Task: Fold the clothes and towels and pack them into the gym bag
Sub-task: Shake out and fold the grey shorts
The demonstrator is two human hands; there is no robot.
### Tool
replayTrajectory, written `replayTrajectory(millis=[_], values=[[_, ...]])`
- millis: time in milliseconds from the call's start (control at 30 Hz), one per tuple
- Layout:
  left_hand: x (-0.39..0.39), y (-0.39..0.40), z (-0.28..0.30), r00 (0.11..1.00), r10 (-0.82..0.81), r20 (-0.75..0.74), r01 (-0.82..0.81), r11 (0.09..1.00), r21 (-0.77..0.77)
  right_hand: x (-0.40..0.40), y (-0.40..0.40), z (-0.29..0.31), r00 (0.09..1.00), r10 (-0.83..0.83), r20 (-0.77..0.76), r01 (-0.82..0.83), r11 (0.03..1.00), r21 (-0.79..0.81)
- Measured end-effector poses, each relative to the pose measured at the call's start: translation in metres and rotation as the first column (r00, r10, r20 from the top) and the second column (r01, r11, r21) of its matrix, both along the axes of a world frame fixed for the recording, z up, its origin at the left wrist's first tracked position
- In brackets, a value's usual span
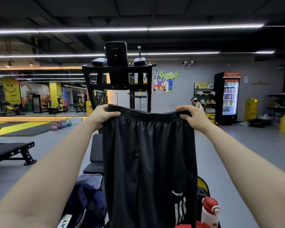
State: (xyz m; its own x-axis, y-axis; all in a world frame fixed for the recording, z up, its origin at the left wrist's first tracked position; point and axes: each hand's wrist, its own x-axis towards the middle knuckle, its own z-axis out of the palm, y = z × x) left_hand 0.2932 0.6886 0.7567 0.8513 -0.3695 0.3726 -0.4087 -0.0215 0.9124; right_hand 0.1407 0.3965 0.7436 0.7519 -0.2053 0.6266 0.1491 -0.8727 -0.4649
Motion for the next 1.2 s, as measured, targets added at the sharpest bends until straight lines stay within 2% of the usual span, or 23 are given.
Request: replayTrajectory(millis=[133,267,367,500,633,833,1000,1200], values=[[0.001,0.000,-0.003,0.999,0.042,0.014,-0.041,0.999,-0.026,0.005,-0.002,-0.004,0.995,0.066,-0.076,-0.065,0.998,0.019],[0.005,0.002,-0.003,0.996,0.091,0.021,-0.089,0.994,-0.056,0.009,0.000,-0.007,0.978,0.065,-0.197,-0.079,0.995,-0.060],[0.008,0.002,-0.005,0.991,0.126,0.037,-0.122,0.989,-0.080,0.014,-0.001,-0.009,0.973,0.046,-0.225,-0.066,0.994,-0.081],[0.011,0.002,-0.004,0.987,0.147,0.057,-0.140,0.984,-0.113,0.022,0.001,-0.007,0.990,-0.007,-0.143,0.005,1.000,-0.011],[0.012,0.005,0.001,0.995,0.100,0.007,-0.099,0.989,-0.110,0.031,-0.002,-0.002,0.994,-0.090,-0.055,0.095,0.992,0.087],[0.004,0.003,0.001,0.986,-0.113,-0.123,0.100,0.989,-0.107,0.034,-0.011,-0.001,0.986,-0.167,-0.004,0.162,0.954,0.250],[0.008,0.004,-0.002,0.969,-0.166,-0.182,0.162,0.986,-0.038,0.030,-0.021,-0.006,0.977,-0.212,-0.019,0.210,0.948,0.240],[0.007,-0.002,-0.004,0.986,-0.084,-0.144,0.080,0.996,-0.028,0.029,-0.026,-0.007,0.965,-0.262,-0.024,0.261,0.938,0.228]])
